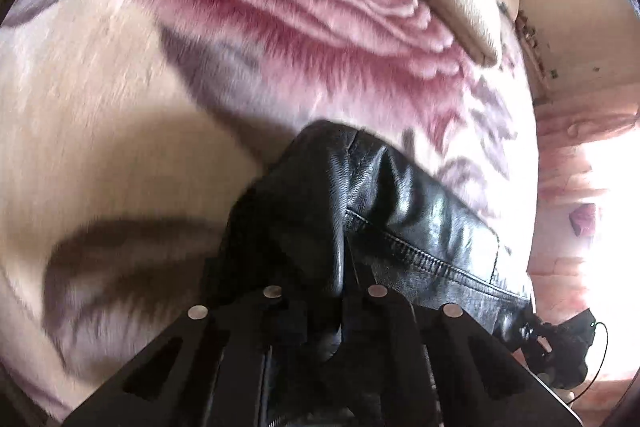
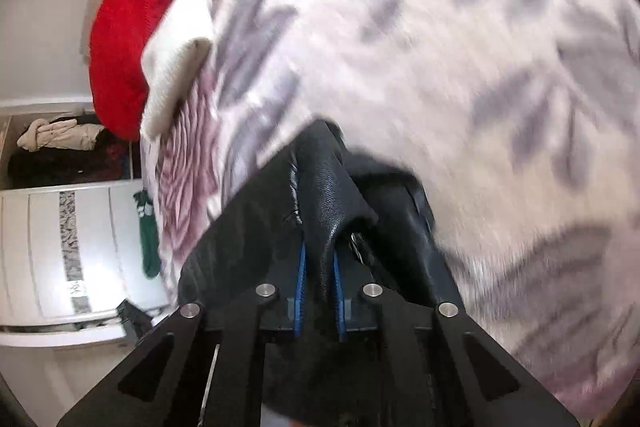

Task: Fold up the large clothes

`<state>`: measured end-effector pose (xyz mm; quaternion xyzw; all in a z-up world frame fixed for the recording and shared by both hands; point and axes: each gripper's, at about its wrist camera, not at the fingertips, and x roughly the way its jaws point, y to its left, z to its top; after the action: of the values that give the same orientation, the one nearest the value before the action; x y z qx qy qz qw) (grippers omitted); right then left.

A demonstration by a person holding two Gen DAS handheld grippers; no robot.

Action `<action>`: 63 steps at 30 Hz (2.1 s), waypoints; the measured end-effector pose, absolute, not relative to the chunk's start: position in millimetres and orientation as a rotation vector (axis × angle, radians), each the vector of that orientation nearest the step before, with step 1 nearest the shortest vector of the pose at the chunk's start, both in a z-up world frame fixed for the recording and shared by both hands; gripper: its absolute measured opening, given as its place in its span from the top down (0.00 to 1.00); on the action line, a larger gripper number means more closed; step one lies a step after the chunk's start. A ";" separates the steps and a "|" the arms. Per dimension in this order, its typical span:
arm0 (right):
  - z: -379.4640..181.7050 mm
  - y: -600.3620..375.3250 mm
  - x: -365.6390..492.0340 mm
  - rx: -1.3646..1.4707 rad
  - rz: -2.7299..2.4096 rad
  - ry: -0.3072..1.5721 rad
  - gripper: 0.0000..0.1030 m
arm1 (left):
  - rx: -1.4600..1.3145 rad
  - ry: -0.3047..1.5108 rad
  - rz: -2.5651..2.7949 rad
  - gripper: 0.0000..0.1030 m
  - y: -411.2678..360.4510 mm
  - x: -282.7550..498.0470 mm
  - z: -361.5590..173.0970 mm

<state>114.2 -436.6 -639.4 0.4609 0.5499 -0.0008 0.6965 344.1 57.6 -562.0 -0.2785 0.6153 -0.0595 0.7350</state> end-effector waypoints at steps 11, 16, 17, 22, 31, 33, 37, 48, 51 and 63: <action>-665.4 -443.9 143.7 0.902 -0.088 1.497 0.53 | -0.699 1.454 -0.184 0.75 100.9 301.8 -530.9; -617.2 -454.2 125.0 0.633 -0.201 1.559 0.41 | -0.633 1.360 -0.139 0.39 100.0 297.5 -476.2; -608.0 -453.6 122.2 0.621 -0.216 1.541 0.41 | -0.604 1.343 -0.147 0.39 89.9 303.3 -469.3; -594.8 -408.4 144.5 0.776 0.024 1.448 0.42 | -0.468 1.328 -0.265 0.72 13.2 342.7 -480.7; -680.7 -320.8 216.7 0.438 0.182 1.665 0.91 | -0.500 1.435 -0.236 0.96 14.7 361.1 -576.0; -696.8 -330.4 219.0 0.495 0.176 1.694 0.95 | -0.583 1.427 -0.263 0.96 28.8 357.2 -584.8; -703.8 -339.3 220.8 0.546 0.178 1.726 0.96 | -0.581 1.429 -0.285 0.96 30.1 356.3 -590.7; -615.1 -362.5 165.1 0.664 0.147 1.590 0.38 | -0.224 1.429 -0.354 0.95 -9.9 312.9 -496.2; -611.7 -347.3 145.9 0.690 0.124 1.608 0.41 | -0.257 1.504 -0.358 0.95 -10.2 299.8 -528.4; -668.2 -288.6 133.4 0.619 0.005 1.756 0.74 | -0.208 1.569 -0.336 0.95 19.9 293.5 -552.4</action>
<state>133.4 -288.6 -668.2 0.2665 0.7567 0.0023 0.5970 293.5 19.9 -552.4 -0.0931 0.7017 -0.1505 0.6902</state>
